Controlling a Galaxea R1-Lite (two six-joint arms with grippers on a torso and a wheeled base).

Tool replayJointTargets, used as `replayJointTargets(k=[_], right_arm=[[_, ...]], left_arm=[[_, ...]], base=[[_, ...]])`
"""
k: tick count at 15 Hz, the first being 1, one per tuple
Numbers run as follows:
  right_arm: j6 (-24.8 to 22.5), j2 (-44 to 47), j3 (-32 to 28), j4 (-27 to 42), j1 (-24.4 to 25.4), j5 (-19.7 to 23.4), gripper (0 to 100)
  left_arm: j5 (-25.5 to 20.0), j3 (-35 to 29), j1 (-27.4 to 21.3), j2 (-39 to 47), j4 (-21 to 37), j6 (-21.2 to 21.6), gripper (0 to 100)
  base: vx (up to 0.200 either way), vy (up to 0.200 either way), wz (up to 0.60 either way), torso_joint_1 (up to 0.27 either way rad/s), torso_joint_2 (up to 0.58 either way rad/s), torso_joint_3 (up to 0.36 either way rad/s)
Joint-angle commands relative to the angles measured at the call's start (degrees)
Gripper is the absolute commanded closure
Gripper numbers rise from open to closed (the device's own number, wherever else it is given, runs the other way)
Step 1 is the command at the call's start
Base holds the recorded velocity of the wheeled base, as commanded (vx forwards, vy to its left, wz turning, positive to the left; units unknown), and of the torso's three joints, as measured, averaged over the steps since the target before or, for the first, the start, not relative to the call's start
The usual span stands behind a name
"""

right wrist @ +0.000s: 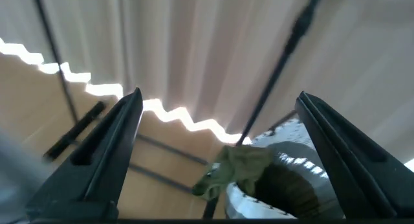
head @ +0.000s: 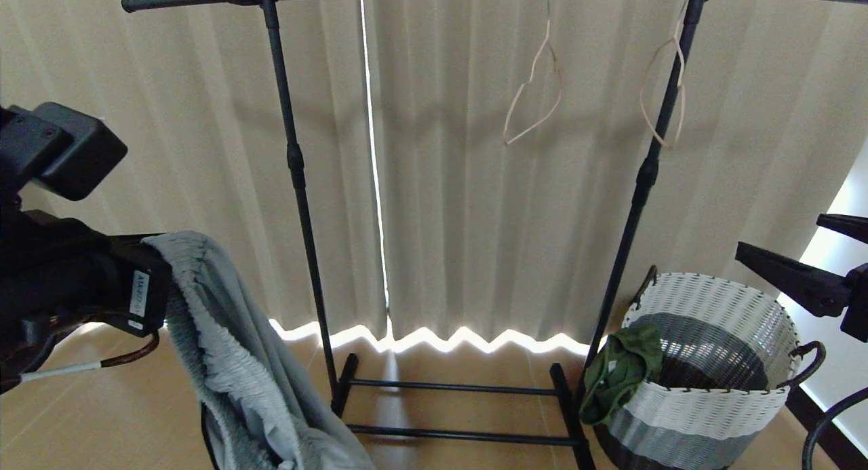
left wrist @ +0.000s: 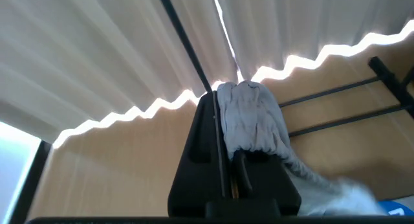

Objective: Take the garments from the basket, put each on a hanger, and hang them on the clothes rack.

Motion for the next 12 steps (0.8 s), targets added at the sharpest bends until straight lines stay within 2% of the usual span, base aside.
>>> replayJointTargets(k=[1,3,4,8,10,12], right_arm=[[-0.5,-0.34,4.05,-4.98,-0.71,-0.01,0],[-0.68,-0.17,7.21,-10.78,-0.71,0.34,0],[-1.38,0.1,9.32,-13.59,-0.71,0.51,0],[-3.14,1.77,11.17,-14.03,-1.94,0.16,0],[-4.11,1.68,11.35,-14.12,-6.34,0.16,0],[-4.11,1.33,11.61,-14.12,-7.74,0.16,0]], left_arm=[[-1.31,1.94,2.91,-2.41,-0.34,0.07,100],[-2.72,3.78,2.82,-3.21,-1.48,0.16,100],[-3.95,4.93,2.82,-3.64,-3.85,0.34,100],[-4.3,5.72,2.74,-4.87,-5.35,0.87,100],[-4.3,5.98,2.65,-6.54,-5.35,2.01,100],[-4.3,6.25,2.56,-7.34,-5.26,2.8,100]], base=[[0.0,0.0,0.0,0.0,0.0,0.0],[0.0,0.0,0.0,0.0,0.0,0.0],[0.0,0.0,0.0,0.0,0.0,0.0],[0.0,0.0,0.0,0.0,0.0,0.0],[0.0,0.0,0.0,0.0,0.0,0.0],[0.0,0.0,0.0,0.1,-0.24,-0.149]])
